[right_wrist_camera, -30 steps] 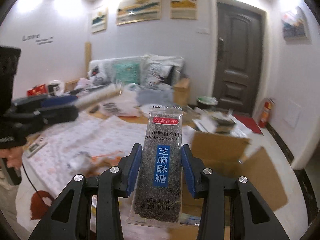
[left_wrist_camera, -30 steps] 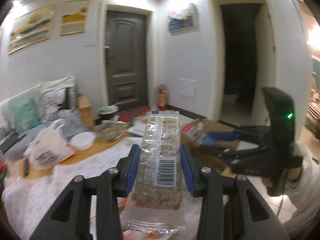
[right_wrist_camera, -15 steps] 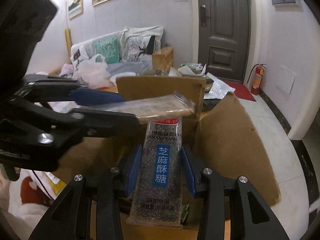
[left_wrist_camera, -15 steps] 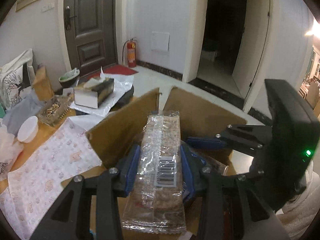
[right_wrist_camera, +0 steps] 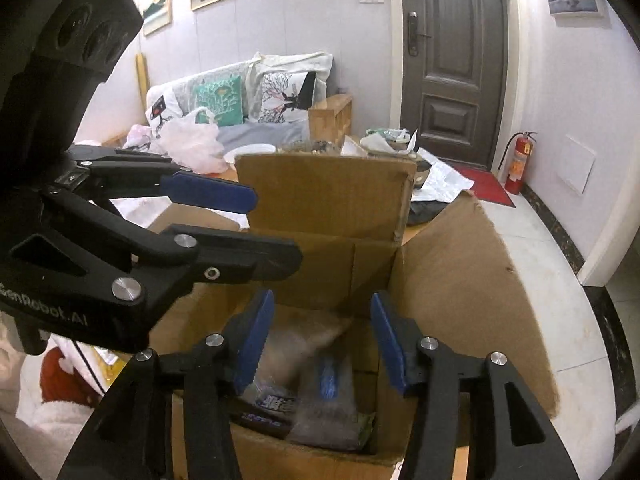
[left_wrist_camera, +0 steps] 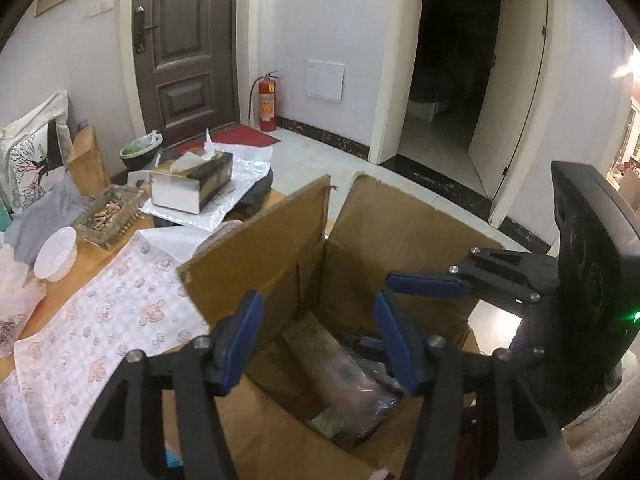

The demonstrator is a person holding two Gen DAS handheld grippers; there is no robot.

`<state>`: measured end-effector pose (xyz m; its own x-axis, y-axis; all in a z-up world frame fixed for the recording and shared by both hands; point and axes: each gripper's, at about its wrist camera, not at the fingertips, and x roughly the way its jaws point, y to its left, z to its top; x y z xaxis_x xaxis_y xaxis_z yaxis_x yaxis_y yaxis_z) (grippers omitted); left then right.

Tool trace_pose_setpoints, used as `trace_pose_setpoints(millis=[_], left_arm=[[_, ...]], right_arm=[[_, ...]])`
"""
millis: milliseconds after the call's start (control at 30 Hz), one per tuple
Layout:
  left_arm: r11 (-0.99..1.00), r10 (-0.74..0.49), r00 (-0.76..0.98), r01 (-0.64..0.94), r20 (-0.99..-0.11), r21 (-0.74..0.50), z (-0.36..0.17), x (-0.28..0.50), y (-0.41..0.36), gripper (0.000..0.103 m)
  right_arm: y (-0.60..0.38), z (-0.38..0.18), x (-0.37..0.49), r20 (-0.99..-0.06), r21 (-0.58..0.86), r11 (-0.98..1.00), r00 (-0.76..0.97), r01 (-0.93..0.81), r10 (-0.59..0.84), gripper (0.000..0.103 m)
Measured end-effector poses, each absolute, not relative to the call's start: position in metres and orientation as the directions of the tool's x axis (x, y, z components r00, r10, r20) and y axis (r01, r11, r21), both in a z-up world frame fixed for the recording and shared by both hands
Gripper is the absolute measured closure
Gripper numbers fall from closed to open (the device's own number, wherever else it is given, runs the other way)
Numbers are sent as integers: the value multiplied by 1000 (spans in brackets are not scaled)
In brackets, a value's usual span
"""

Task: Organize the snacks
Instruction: 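Move both grippers back to the table and grasp the white milk-drink bag with the left gripper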

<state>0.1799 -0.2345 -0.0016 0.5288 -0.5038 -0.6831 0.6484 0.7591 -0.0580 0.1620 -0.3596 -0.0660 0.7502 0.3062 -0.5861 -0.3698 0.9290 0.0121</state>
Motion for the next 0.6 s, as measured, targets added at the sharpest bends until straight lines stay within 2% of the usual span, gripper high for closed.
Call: trace_pose_setpoints(millis=[267,433,600], left_arm=[[808,-493,615,585,-615,-62,21,149,-170,42],[865,-435,690,498,-579,-57,28,122,-104,35],[907,-382,734,415,-562,-74,19,100,-41,34]], right_arm=[[-326,-43,140,-569,-19,911,753,-413,329,57],[-280,-29,120,-549,-22,876,738,-481,392,57],[-220,-25,106,-554,-32,824,696,-566,457,57]])
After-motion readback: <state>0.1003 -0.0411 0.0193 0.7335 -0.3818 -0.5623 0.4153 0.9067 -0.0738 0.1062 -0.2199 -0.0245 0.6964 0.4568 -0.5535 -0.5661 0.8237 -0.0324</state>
